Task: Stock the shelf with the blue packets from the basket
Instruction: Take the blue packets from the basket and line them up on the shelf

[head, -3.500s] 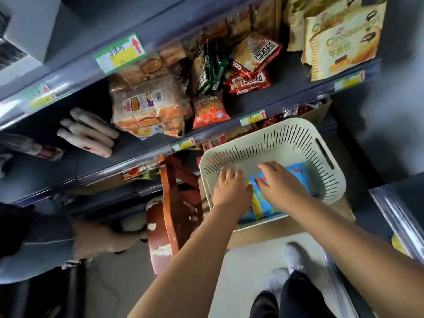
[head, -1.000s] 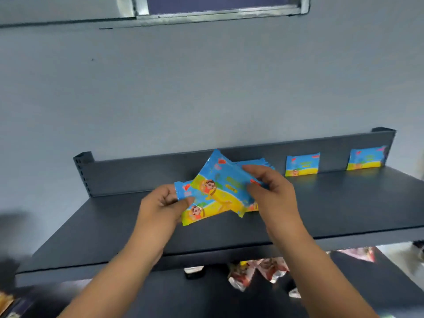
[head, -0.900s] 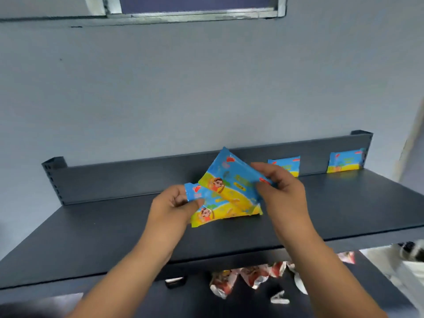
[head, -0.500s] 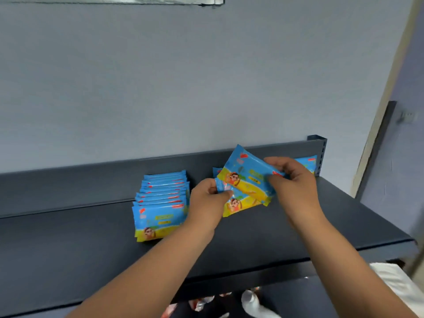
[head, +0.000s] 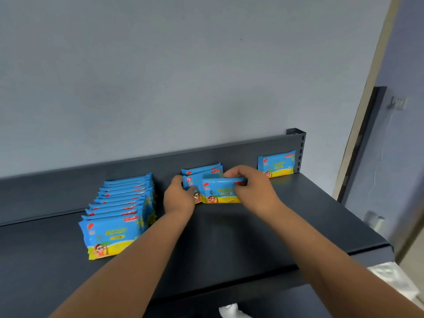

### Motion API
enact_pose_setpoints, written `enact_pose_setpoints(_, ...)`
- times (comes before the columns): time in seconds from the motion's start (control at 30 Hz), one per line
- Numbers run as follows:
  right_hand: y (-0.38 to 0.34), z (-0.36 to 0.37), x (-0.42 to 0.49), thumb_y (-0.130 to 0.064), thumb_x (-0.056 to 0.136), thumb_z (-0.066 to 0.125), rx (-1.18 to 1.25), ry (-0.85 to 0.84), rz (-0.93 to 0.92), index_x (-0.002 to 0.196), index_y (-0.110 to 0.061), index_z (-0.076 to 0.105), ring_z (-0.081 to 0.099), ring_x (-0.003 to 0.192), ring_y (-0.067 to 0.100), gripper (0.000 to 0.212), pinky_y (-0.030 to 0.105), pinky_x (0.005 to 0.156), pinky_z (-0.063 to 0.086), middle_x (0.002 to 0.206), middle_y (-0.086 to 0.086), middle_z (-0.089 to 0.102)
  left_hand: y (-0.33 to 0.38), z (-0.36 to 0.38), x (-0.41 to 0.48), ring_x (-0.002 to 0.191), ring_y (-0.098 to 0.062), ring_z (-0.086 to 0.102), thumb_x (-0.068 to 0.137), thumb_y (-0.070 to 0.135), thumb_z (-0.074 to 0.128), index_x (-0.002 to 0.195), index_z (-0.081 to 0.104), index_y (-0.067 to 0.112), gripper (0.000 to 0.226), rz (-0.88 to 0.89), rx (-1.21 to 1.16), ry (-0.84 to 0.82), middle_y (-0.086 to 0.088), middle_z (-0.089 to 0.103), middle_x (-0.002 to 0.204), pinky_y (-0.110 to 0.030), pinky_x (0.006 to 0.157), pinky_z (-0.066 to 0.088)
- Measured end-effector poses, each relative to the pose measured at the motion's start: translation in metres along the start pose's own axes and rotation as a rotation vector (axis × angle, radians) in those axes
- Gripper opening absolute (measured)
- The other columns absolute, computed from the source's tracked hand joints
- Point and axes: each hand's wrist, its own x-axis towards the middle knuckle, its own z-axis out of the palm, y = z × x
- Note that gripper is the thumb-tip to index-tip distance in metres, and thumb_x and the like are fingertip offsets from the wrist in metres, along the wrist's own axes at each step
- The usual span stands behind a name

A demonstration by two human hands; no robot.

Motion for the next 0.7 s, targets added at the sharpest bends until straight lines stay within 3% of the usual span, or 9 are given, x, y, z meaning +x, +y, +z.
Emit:
enact_pose_setpoints(0.17,0.017,0.011,0.018,0.009,0.09,0.055,-0.126,-0.091,-0.018,0.114,-0.022,0.072,0.063,0.099,0.009,0.044,0.004,0.067,0.046,0.12,-0.005,0.067,0.0,0.01,0.007,0.094,-0.025,0.062,0.094,0.012,0.063,0.112,0.062,0.018,0.019,0.02,0.015,0.063,-0.006,0.062,0.113,-0.036,0.076,0.05)
enact_pose_setpoints(0.23,0.02,0.015,0.027,0.007,0.092,0.057,-0.168,-0.108,-0.049,0.115,-0.024,0.073,0.064,0.104,0.01,0.042,0.006,0.072,0.047,0.124,-0.006,0.066,0.0,0.011,0.007,0.093,-0.026,0.061,0.093,0.008,0.059,0.111,0.061,0.018,0.021,0.041,-0.001,0.074,-0.005,0.059,0.114,-0.034,0.075,0.047)
enact_pose_setpoints(0.33,0.025,0.022,0.041,0.001,0.093,0.061,-0.241,-0.08,-0.079,0.11,-0.03,0.077,0.067,0.106,0.012,0.04,0.024,0.086,0.057,0.125,-0.01,0.071,-0.002,0.009,0.012,0.091,-0.019,0.056,0.092,0.002,0.06,0.11,0.06,0.015,0.023,0.016,-0.065,0.094,-0.001,0.05,0.116,-0.03,0.077,0.042)
enact_pose_setpoints(0.4,0.029,0.026,0.049,-0.004,0.094,0.063,-0.316,-0.078,-0.082,0.108,-0.034,0.077,0.067,0.104,0.013,0.036,0.029,0.088,0.057,0.124,-0.01,0.072,-0.006,0.007,0.019,0.094,-0.019,0.057,0.091,0.0,0.061,0.108,0.059,0.016,0.023,-0.021,-0.137,0.102,-0.002,0.052,0.118,-0.034,0.081,0.049)
enact_pose_setpoints(0.5,0.031,0.033,0.055,-0.007,0.095,0.063,-0.378,-0.083,-0.084,0.112,-0.033,0.077,0.067,0.106,0.013,0.034,0.026,0.087,0.055,0.124,-0.009,0.071,-0.012,0.006,0.029,0.099,-0.019,0.064,0.092,0.007,0.064,0.103,0.06,0.024,0.021,-0.086,-0.243,0.091,-0.004,0.061,0.118,-0.045,0.088,0.059)
enact_pose_setpoints(0.7,0.025,0.052,0.064,-0.005,0.088,0.07,-0.451,0.041,-0.161,0.121,-0.023,0.07,0.053,0.128,0.018,0.037,0.029,0.096,0.051,0.149,-0.002,0.041,-0.014,0.006,0.029,0.104,-0.017,0.067,0.082,0.013,0.063,0.114,0.061,0.026,0.034,-0.134,-0.317,-0.061,-0.003,0.064,0.121,-0.043,0.089,0.061)
